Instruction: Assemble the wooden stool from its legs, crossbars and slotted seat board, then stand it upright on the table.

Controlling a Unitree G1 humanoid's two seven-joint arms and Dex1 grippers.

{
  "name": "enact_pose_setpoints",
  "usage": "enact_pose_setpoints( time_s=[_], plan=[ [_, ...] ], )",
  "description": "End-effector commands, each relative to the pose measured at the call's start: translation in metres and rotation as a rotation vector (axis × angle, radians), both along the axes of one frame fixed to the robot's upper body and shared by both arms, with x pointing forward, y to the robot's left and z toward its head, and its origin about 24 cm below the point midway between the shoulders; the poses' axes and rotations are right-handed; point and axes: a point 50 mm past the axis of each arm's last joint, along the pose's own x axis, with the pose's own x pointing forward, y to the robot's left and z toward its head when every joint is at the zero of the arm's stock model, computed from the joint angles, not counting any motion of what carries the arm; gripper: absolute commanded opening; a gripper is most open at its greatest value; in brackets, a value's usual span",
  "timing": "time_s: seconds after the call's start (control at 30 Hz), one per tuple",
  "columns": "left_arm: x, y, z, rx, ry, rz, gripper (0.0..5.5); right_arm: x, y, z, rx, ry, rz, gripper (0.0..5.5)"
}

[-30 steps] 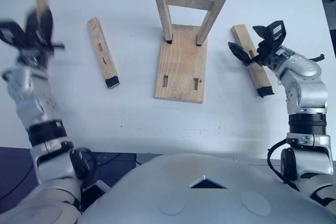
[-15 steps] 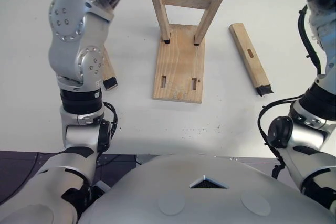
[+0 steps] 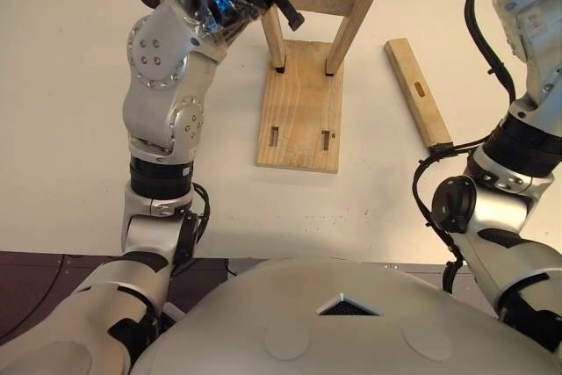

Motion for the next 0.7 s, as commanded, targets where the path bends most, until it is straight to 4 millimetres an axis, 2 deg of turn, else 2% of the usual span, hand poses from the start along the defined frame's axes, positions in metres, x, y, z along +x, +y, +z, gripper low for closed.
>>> enact_pose_setpoints(
  time_s=[0.03,0.5,0.7],
  plan=[
    [-0.002,-0.002,-0.003,0.024,-0.015,-0.007,1.24,-0.002,0.008,0.006,0.035,0.008,0.059,2.89],
    [-0.006,0.001,-0.011,0.072,-0.019,-0.023,1.24,0.000,0.011,-0.001,0.027,0.063,0.081,0.61],
    [0.001,0.002,-0.022,0.083,0.053,0.036,1.24,-0.001,0.006,-0.003,0.012,0.071,0.085,0.55]
  ],
)
